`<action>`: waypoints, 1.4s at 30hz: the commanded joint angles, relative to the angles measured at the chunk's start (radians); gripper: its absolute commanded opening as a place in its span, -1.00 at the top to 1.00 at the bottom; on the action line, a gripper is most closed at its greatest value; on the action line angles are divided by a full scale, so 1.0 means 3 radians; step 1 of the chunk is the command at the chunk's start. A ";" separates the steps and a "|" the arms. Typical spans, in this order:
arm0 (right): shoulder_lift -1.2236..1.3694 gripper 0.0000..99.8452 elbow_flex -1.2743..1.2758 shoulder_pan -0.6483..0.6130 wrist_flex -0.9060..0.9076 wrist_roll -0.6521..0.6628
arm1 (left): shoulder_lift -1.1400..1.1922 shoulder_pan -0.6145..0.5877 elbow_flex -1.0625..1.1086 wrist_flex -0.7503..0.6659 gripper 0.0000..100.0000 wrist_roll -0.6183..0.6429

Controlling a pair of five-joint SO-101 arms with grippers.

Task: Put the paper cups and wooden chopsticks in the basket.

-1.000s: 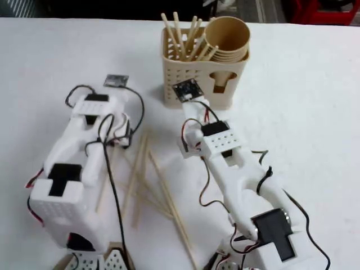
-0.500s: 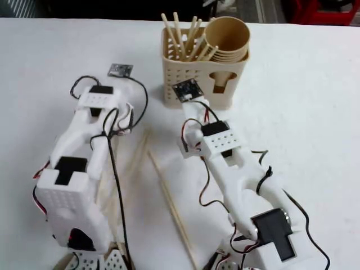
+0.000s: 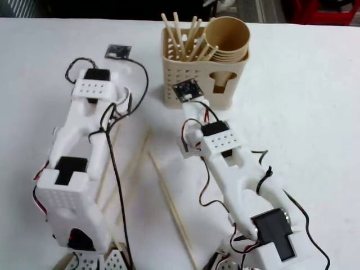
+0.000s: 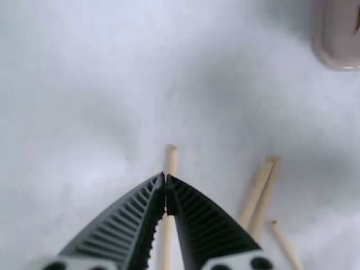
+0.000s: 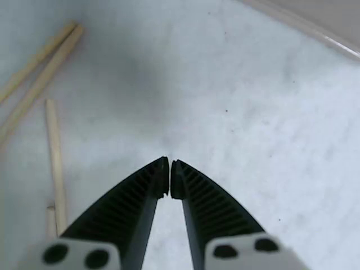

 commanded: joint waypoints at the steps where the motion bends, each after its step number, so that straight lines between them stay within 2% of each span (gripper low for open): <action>1: -0.0110 0.96 -0.0015 0.0028 -0.0023 0.0020 | -0.0033 0.0028 -0.0225 0.0179 0.94 0.0010; 3: -0.0110 0.96 -0.0015 0.0028 -0.0023 0.0020 | -0.0008 0.0023 -0.0164 0.0194 0.92 0.0010; 8: -0.0110 0.96 -0.0015 0.0028 -0.0023 0.0020 | 0.0263 0.0018 -0.0015 0.0077 0.68 0.0010; 12: -0.0110 0.96 -0.0015 0.0028 -0.0018 0.0020 | 0.0580 -0.0023 -0.0128 0.0015 0.65 0.0010; 16: -0.0110 0.96 -0.0015 0.0028 -0.0018 0.0020 | 0.0816 -0.0038 -0.0440 0.0225 0.71 0.0010; 22: -0.0110 0.96 -0.0015 0.0033 -0.0018 0.0020 | 0.1158 -0.0023 -0.0880 0.0511 0.95 0.0010; 29: -0.0110 0.96 -0.0015 0.0033 -0.0018 0.0020 | 0.1112 -0.0018 -0.1330 0.0931 0.96 0.0010; 37: -0.0110 0.96 -0.0015 0.0033 -0.0018 0.0020 | 0.0688 0.0008 -0.2041 0.1493 0.96 0.0010; 42: -0.0110 0.96 -0.0015 0.0033 -0.0018 0.0020 | 0.0335 0.0033 -0.2327 0.1539 0.96 0.0010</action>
